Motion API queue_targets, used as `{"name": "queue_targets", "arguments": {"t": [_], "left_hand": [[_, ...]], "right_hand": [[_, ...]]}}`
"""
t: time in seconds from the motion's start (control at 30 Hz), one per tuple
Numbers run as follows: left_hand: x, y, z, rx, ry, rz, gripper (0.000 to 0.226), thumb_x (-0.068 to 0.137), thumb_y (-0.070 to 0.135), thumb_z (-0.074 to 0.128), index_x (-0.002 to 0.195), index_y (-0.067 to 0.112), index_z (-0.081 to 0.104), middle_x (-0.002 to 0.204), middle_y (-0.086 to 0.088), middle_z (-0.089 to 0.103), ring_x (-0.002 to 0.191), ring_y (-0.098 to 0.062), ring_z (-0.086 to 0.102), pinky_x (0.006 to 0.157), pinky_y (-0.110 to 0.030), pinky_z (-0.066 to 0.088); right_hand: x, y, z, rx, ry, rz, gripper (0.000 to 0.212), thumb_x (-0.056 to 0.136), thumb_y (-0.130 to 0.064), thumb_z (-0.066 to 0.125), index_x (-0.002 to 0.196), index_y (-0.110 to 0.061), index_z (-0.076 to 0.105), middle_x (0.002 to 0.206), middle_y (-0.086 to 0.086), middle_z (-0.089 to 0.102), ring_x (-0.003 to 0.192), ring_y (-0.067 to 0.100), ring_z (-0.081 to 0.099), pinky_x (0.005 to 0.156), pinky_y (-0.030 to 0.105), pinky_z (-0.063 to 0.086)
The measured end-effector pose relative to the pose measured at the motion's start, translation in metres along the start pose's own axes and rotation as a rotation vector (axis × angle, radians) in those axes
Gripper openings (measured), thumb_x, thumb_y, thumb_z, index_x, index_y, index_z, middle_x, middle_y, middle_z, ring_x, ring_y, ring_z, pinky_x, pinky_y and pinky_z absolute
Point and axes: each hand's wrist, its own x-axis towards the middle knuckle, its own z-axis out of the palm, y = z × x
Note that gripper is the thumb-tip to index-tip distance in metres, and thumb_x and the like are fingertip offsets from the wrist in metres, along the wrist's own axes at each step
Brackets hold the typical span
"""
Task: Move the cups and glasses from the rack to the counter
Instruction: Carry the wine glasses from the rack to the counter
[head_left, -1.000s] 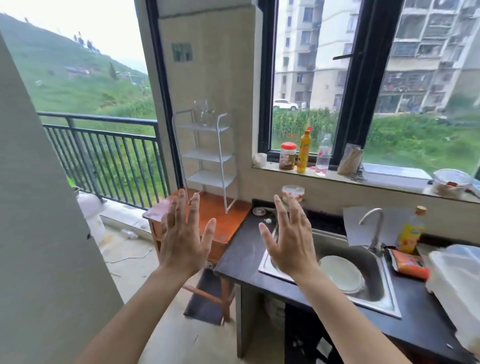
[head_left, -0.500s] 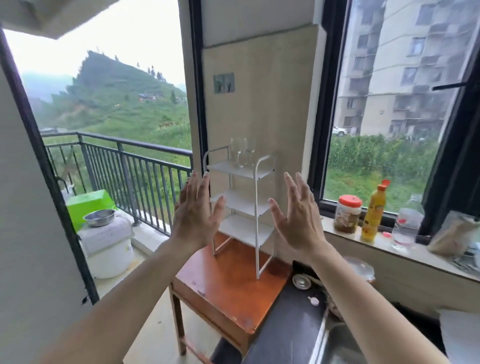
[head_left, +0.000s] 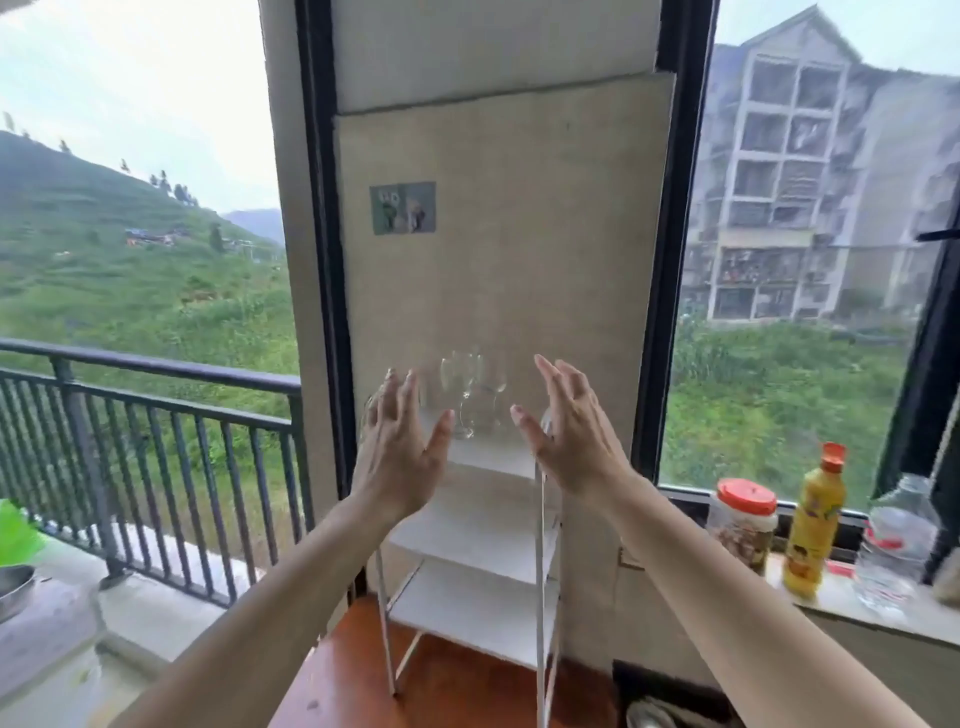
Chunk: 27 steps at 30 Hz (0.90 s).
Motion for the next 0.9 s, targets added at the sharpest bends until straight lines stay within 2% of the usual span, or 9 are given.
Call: {"name": "queue_targets", "arguments": {"t": [0.13,0.33,0.5,0.6,0.67,0.73,0.8,0.83,0.9], "left_hand": [[0.066,-0.028,0.025,-0.082,-0.069,-0.018,0.080,0.093,0.070,0.022,0.158,0.025,0.007,0.167,-0.007,0.005,0.153,-0.025,0.007,0.121,-0.046,0.016],[0.109,-0.052,0.063,-0.165,-0.165,-0.037,0.068,0.097,0.062,0.034,0.157,0.040,0.008,0.166,-0.011,0.006,0.151,-0.033,0.010,0.118,-0.055,0.023],[0.125,-0.060,0.080,-0.224,-0.219,-0.047,0.064,0.096,0.063,0.040,0.154,0.047,0.018,0.165,-0.011,0.008,0.151,-0.031,0.011,0.116,-0.051,0.023],[0.133,-0.064,0.090,-0.288,-0.218,-0.035,0.057,0.095,0.058,0.046,0.148,0.041,0.033,0.160,-0.010,0.022,0.147,-0.032,0.024,0.115,-0.049,0.029],[0.134,-0.066,0.097,-0.357,-0.176,-0.014,0.050,0.095,0.053,0.051,0.137,0.032,0.038,0.142,-0.005,0.041,0.131,-0.029,0.043,0.104,-0.042,0.039],[0.134,-0.065,0.103,-0.418,-0.148,-0.018,0.043,0.093,0.052,0.055,0.122,0.028,0.033,0.127,-0.002,0.046,0.115,-0.023,0.049,0.093,-0.036,0.039],[0.134,-0.065,0.108,-0.446,-0.119,-0.025,0.042,0.092,0.053,0.058,0.110,0.033,0.025,0.123,-0.004,0.048,0.104,-0.020,0.051,0.090,-0.037,0.042],[0.134,-0.065,0.110,-0.464,-0.108,-0.035,0.042,0.091,0.053,0.058,0.107,0.035,0.024,0.122,-0.006,0.049,0.102,-0.019,0.053,0.090,-0.039,0.044],[0.135,-0.064,0.111,-0.528,-0.106,-0.069,0.040,0.092,0.051,0.058,0.104,0.035,0.023,0.124,-0.008,0.051,0.110,-0.017,0.057,0.094,-0.042,0.048]], "right_hand": [[0.059,-0.008,0.019,-0.091,-0.077,0.061,0.073,0.100,-0.048,0.047,0.161,-0.027,0.012,0.162,0.008,0.025,0.146,0.029,0.031,0.118,0.043,0.030],[0.122,-0.005,0.044,-0.138,-0.215,0.177,0.075,0.097,-0.041,0.054,0.159,-0.034,0.013,0.157,0.013,0.029,0.141,0.035,0.039,0.112,0.046,0.039],[0.143,0.009,0.066,-0.169,-0.332,0.237,0.071,0.095,-0.047,0.057,0.156,-0.032,0.027,0.150,0.018,0.034,0.135,0.038,0.047,0.110,0.046,0.042],[0.148,0.015,0.068,-0.127,-0.292,0.218,0.059,0.094,-0.049,0.059,0.144,-0.023,0.041,0.139,0.015,0.043,0.123,0.036,0.056,0.103,0.042,0.046],[0.151,0.019,0.069,-0.085,-0.257,0.221,0.049,0.093,-0.051,0.060,0.128,-0.018,0.048,0.130,0.012,0.049,0.112,0.033,0.059,0.095,0.041,0.048],[0.155,0.023,0.070,-0.061,-0.264,0.243,0.040,0.093,-0.049,0.061,0.115,-0.017,0.048,0.125,0.012,0.053,0.106,0.031,0.058,0.087,0.038,0.047],[0.155,0.026,0.072,-0.042,-0.277,0.265,0.034,0.095,-0.046,0.059,0.106,-0.018,0.045,0.123,0.013,0.055,0.106,0.030,0.057,0.083,0.035,0.043],[0.154,0.026,0.073,-0.029,-0.274,0.274,0.032,0.096,-0.045,0.059,0.104,-0.018,0.045,0.123,0.014,0.055,0.105,0.030,0.056,0.082,0.033,0.041],[0.151,0.028,0.073,0.019,-0.250,0.282,0.032,0.096,-0.044,0.060,0.103,-0.017,0.044,0.122,0.014,0.055,0.099,0.026,0.053,0.080,0.030,0.038]]}}
